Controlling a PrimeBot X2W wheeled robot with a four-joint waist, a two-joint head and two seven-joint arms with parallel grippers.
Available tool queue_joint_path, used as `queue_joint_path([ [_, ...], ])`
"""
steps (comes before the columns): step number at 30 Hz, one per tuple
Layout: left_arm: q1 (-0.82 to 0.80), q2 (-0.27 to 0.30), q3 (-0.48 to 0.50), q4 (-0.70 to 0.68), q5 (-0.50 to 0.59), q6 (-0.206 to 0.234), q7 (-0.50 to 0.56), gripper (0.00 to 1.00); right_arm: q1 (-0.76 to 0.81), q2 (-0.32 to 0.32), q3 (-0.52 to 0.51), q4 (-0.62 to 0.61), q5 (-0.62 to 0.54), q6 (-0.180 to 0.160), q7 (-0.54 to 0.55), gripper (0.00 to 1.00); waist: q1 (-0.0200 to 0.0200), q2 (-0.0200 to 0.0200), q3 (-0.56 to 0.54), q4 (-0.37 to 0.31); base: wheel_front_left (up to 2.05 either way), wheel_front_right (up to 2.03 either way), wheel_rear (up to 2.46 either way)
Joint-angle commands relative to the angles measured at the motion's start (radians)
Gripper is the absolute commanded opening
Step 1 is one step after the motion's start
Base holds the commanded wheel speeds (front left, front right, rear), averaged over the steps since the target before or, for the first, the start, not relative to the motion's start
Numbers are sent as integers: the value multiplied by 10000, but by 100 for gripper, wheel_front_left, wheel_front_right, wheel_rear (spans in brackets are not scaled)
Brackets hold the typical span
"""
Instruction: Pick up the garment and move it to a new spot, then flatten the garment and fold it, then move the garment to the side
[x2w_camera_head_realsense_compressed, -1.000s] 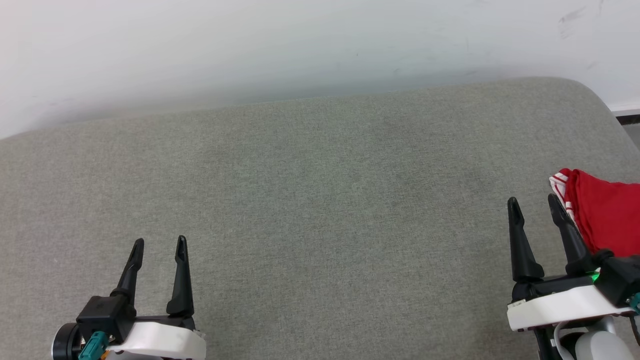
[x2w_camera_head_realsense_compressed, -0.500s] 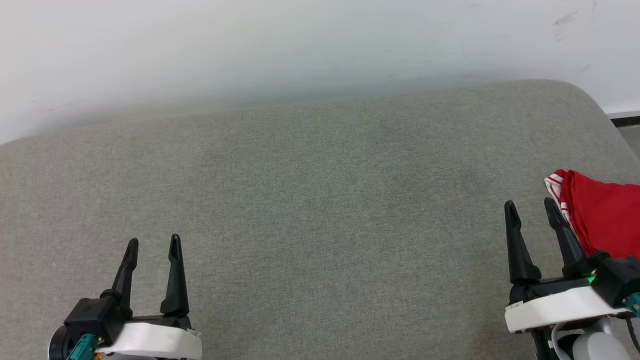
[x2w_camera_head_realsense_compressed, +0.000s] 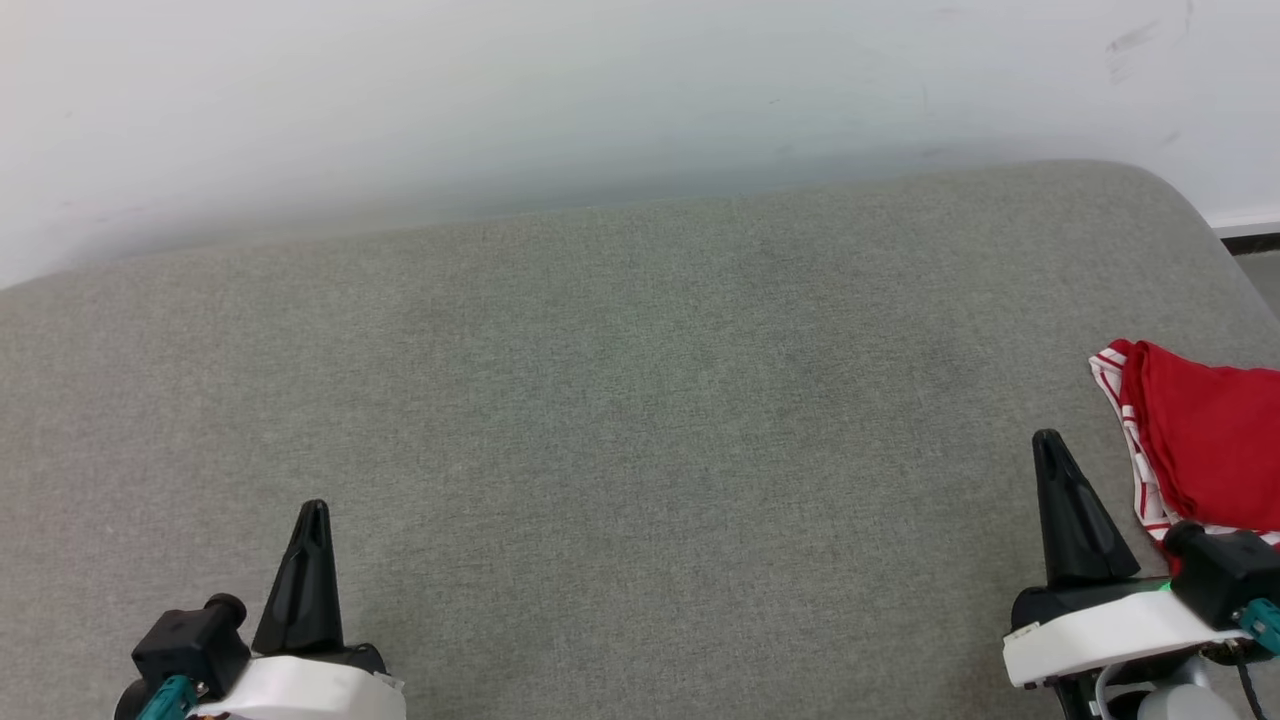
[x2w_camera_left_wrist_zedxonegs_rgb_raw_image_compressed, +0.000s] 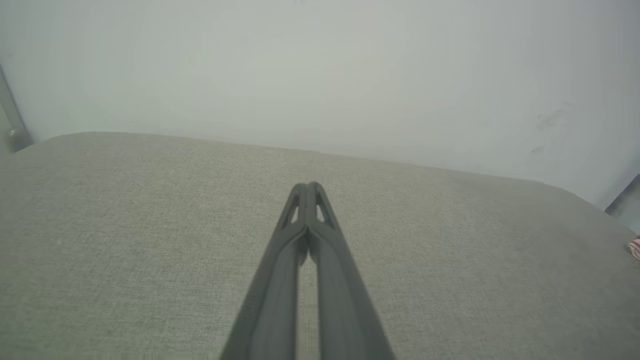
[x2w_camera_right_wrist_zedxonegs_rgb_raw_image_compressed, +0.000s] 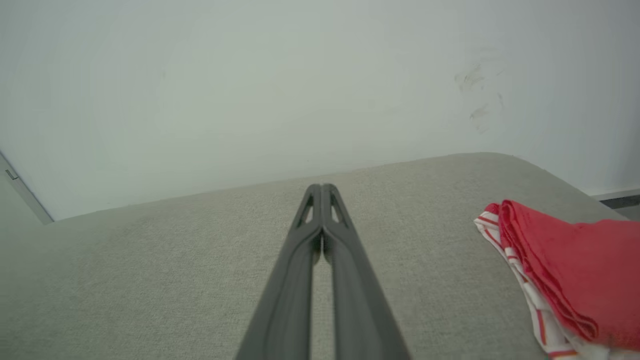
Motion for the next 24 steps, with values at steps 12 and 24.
queue_joint_path([
  [12, -355, 26, 46, 180, -2321, -26, 591, 0, -190, -12, -131, 55, 2386, 0, 504, 0, 0, -1, -57, 94, 0, 0, 0],
  [24, -564, 31, 68, 443, -4243, -46, 1096, 0, -273, 9, -248, 229, 4327, -1, 956, 0, 0, -1, -113, 187, 0, 0, 0],
])
